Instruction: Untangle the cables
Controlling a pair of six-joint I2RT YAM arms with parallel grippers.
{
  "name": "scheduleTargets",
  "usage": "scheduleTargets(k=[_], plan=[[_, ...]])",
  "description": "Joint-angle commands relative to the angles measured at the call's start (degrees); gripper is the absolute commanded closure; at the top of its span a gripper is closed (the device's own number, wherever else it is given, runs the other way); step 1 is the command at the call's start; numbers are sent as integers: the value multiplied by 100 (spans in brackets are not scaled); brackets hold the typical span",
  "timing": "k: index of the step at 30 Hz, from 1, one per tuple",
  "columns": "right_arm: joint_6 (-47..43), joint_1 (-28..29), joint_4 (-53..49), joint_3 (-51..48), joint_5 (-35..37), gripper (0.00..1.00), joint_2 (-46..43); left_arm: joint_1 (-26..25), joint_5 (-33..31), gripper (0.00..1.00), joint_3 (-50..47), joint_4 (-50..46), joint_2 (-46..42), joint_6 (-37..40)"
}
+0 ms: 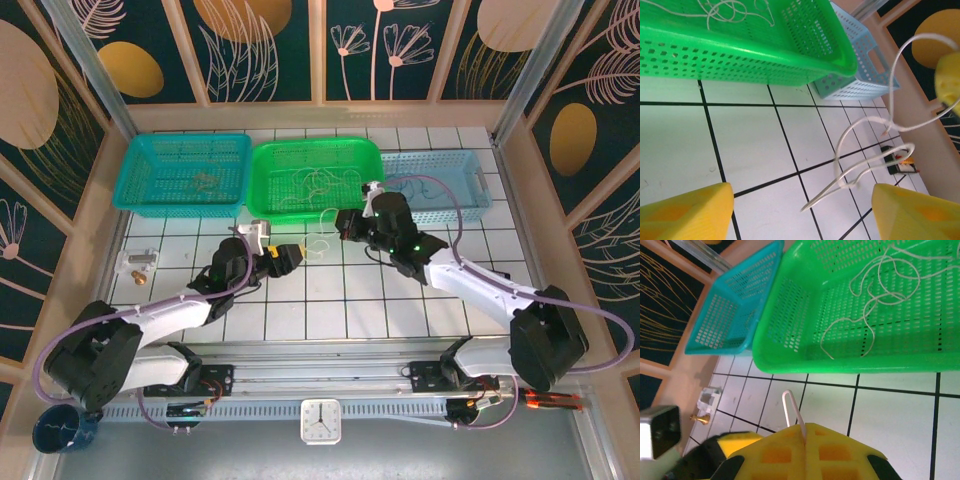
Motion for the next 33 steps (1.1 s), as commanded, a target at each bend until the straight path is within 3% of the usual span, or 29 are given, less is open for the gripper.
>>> scheduleTargets(k=[1,33], plan=[[312,-140,321,158,-228,100,-245,-5,242,30,-162,661,104,39],[1855,-293,1814,47,-1361,100,-390,-7,600,54,110,2282,426,156]])
